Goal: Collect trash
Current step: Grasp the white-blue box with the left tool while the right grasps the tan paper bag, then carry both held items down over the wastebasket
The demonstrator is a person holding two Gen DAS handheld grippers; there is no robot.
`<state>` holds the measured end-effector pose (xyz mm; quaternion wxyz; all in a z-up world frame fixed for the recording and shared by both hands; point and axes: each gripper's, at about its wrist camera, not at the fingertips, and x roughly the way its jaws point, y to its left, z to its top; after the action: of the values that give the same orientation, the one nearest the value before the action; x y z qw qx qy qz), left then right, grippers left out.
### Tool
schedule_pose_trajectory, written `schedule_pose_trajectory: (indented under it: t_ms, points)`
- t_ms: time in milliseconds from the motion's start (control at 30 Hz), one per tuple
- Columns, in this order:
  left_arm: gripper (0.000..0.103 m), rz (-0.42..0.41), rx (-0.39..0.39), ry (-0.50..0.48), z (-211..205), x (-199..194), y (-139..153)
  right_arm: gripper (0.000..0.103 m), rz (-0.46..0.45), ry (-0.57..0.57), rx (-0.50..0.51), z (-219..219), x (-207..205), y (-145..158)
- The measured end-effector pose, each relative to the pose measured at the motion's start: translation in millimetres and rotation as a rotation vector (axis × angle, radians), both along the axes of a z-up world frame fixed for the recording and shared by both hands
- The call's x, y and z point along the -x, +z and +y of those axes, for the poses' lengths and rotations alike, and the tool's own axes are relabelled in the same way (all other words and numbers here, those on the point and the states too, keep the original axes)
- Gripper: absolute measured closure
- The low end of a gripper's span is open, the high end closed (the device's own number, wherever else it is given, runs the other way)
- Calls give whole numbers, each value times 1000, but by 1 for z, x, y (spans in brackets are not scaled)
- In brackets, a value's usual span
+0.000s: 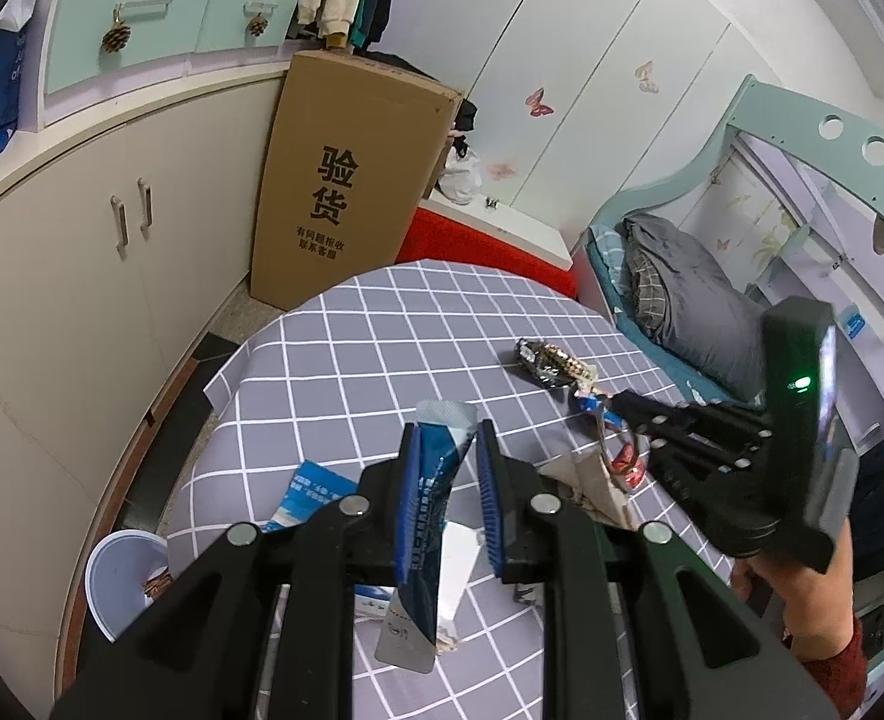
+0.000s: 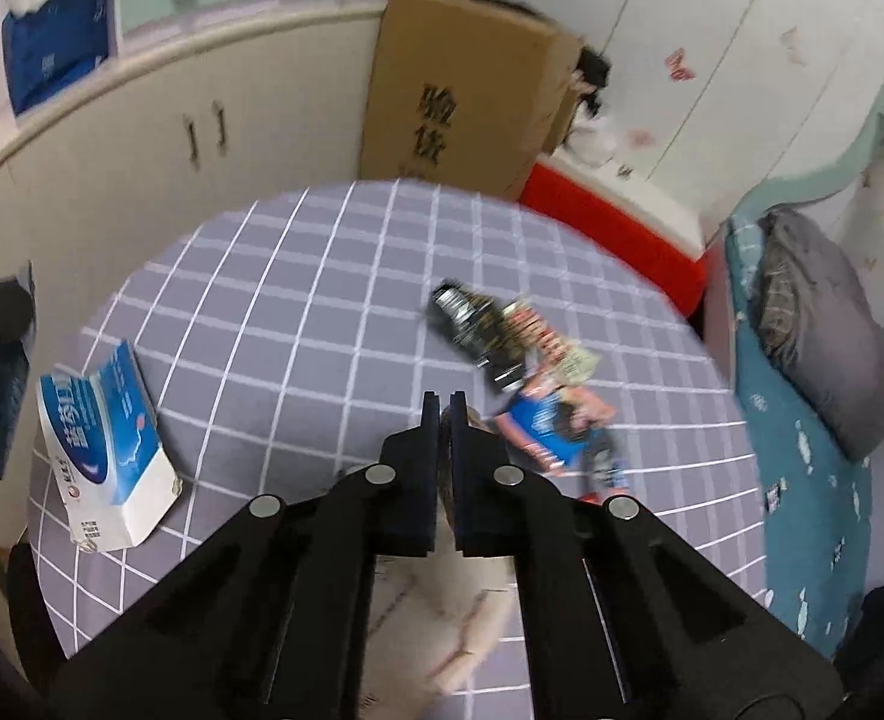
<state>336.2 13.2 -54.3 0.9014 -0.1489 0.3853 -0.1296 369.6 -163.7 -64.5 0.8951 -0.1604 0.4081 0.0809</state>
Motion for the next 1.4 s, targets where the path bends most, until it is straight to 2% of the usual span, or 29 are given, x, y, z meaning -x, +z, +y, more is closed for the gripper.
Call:
schedule_pose_trajectory:
  t_ms: [133, 333, 533, 767, 867, 1000, 1100, 1233, 1400]
  points:
    - [85, -15, 7, -5, -5, 6, 7, 99, -94, -24, -25, -17, 14, 30]
    - [85, -46, 28, -2, -1, 21, 20, 99, -143, 51, -115, -7, 43, 62]
    - [85, -83, 44, 44, 33, 47, 31, 99, -134, 181, -281, 43, 74, 75]
    - [85, -86, 58, 179, 116, 83, 25, 99, -91, 333, -396, 141, 95, 61]
    - [85, -62, 49, 254, 157, 96, 14, 99, -47, 383, -430, 189, 99, 45]
    - [85, -6, 43, 353, 212, 112, -18, 99, 36, 424, -468, 248, 101, 11]
    - [85, 48, 69, 415, 247, 119, -51, 99, 115, 429, -499, 283, 100, -24]
    - [85, 106, 66, 495, 281, 122, -98, 99, 193, 404, -509, 314, 101, -74]
    - [85, 194, 106, 572, 319, 121, -162, 99, 297, 360, -489, 347, 89, -145]
